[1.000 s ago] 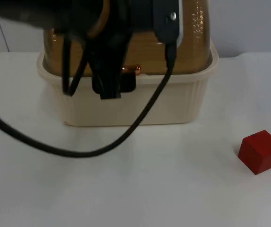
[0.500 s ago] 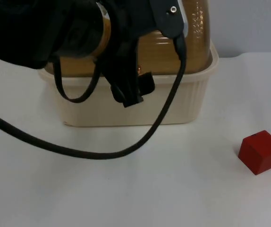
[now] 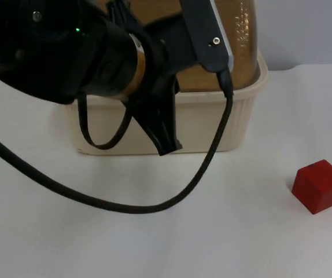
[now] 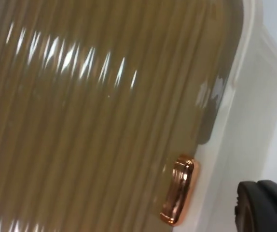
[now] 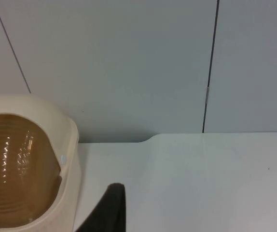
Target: Open the box lid with the left hand, place the block into the box with the right hand, then close the box lid with the left hand.
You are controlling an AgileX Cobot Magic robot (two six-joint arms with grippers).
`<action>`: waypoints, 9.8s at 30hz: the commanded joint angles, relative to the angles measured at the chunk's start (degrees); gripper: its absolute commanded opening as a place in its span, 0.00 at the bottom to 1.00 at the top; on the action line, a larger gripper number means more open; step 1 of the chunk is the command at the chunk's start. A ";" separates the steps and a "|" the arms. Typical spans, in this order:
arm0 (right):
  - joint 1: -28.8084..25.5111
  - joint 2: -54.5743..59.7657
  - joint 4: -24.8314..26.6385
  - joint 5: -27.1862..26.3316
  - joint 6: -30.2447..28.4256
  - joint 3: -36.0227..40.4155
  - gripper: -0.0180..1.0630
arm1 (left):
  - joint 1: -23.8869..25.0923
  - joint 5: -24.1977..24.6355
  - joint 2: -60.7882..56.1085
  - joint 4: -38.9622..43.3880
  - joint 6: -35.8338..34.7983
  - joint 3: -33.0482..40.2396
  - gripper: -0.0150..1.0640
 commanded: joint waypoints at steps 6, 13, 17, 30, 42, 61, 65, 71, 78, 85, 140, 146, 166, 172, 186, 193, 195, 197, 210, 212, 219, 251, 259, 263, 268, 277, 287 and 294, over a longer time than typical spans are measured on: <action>0.16 -0.67 -0.32 -0.30 -0.30 -0.42 0.98 | 0.14 2.14 3.81 6.12 -0.49 0.05 0.01; 0.16 -0.67 -1.29 -0.28 -0.30 -0.42 0.98 | 0.14 5.43 7.40 6.42 -0.49 -2.92 0.01; 0.16 -0.67 -2.01 -0.17 -0.30 -0.42 0.98 | 0.14 6.46 8.07 6.42 -0.49 -6.18 0.01; 0.16 -0.67 -3.78 -0.36 -0.30 -0.42 0.98 | 0.89 2.01 8.29 0.22 3.74 -6.32 0.01; 0.16 -0.67 -3.78 -0.14 -0.30 -0.42 0.98 | 5.54 -2.39 8.56 0.30 8.89 -6.07 0.01; 0.16 -0.67 -3.78 -0.26 -0.05 -0.42 0.98 | 8.19 -3.87 9.17 1.18 8.89 -6.07 0.01; 0.16 -0.67 -3.78 -0.26 -0.05 -0.42 0.98 | 8.19 -3.72 9.17 0.95 8.89 -6.07 0.01; 0.16 -0.67 -3.78 -0.26 -0.05 -0.42 0.98 | 8.19 1.12 9.17 1.59 8.89 -6.07 0.01; 0.16 -0.67 -3.66 -0.16 -0.07 -0.42 0.98 | 8.19 3.69 9.17 1.59 8.89 -6.07 0.01; 0.16 -0.67 -3.66 0.07 -0.07 -0.42 0.98 | 8.19 3.70 9.17 1.75 7.56 -6.17 0.01; 0.16 -0.56 -2.24 -0.12 0.14 -0.42 0.98 | 6.70 -5.06 10.20 -4.65 15.10 -9.67 0.01; 0.16 -0.56 -2.41 -0.16 0.14 -0.42 0.98 | 6.70 -4.67 10.82 -4.29 15.10 -9.67 0.01; 0.16 -0.70 -2.29 0.08 0.14 -0.42 0.98 | 6.70 0.80 11.19 -1.31 14.76 -9.67 0.01; 0.16 -0.70 -2.29 0.08 0.14 -0.42 0.98 | 6.70 0.80 11.19 -1.17 11.90 -9.67 0.01; 0.16 -0.70 -2.29 0.08 0.14 -0.42 0.98 | 6.86 3.82 11.19 4.69 6.29 -9.67 0.01; 0.16 -0.70 -2.29 0.08 0.14 -0.42 0.98 | 6.86 4.95 11.19 6.42 2.88 -9.67 0.01; 0.16 -0.70 -2.29 0.20 0.14 -0.42 0.98 | 6.86 6.18 11.19 6.42 2.88 -9.67 0.01; 0.16 -0.70 -2.29 0.20 0.14 -0.42 0.98 | 6.86 8.06 11.19 6.42 2.88 -9.67 0.01; 0.16 -0.70 -2.29 0.31 0.14 -0.42 0.98 | 14.27 -5.27 11.19 4.16 6.41 -19.26 0.01; 0.16 -0.70 -2.29 0.31 0.14 -0.42 0.98 | 14.67 -6.13 11.19 4.01 6.58 -19.70 0.01; 0.16 -0.70 -2.29 0.42 0.14 -0.42 0.98 | 17.87 -8.23 11.19 3.77 6.58 -25.20 0.01; 0.16 -0.70 0.48 0.47 -0.49 -0.42 0.98 | 10.64 -2.88 -35.87 -49.19 8.12 5.37 0.01; 0.16 -0.58 0.48 -0.20 -0.43 -0.42 0.98 | 19.58 -0.61 -40.70 -51.58 -0.60 5.27 0.01; 0.16 -0.58 0.48 -0.20 -0.43 -0.42 0.98 | 24.49 4.79 -40.70 -46.10 -1.89 5.27 0.01; 0.16 -0.58 0.37 0.05 -0.43 -0.42 0.98 | 34.10 10.82 -42.61 -40.63 -5.06 5.27 0.01; 0.16 -0.27 0.49 0.39 -0.61 -0.16 0.98 | 38.86 3.65 -52.24 -35.93 -4.45 5.27 0.01; 0.16 -0.27 0.88 0.28 -0.73 -0.16 0.98 | 41.91 6.56 -53.69 -46.10 2.78 5.38 0.01; 0.16 -0.27 1.10 0.28 -0.73 -0.16 0.98 | 41.91 5.16 -51.18 -48.65 13.00 5.28 0.03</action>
